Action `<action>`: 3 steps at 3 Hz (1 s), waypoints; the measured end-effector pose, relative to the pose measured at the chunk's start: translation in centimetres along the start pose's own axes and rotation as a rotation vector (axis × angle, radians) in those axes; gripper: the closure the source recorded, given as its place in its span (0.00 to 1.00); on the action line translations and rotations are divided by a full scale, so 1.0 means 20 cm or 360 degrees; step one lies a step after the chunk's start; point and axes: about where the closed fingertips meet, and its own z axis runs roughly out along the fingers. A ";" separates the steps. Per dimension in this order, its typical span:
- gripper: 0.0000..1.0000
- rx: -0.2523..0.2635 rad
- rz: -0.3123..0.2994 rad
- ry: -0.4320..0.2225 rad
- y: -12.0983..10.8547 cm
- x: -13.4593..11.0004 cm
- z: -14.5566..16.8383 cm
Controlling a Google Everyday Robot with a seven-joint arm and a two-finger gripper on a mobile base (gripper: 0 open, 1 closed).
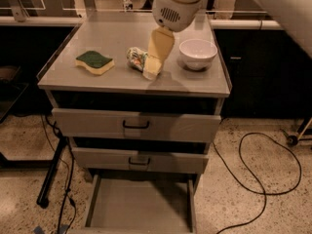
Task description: Place sponge into bottom drawer
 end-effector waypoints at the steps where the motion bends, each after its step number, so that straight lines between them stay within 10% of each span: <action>1: 0.00 -0.0004 -0.0010 -0.0011 -0.01 -0.03 0.01; 3: 0.00 -0.0077 -0.0039 -0.0007 -0.08 -0.24 0.28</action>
Offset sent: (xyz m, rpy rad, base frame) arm 0.0077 0.0034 0.0030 0.0307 -0.0238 0.0214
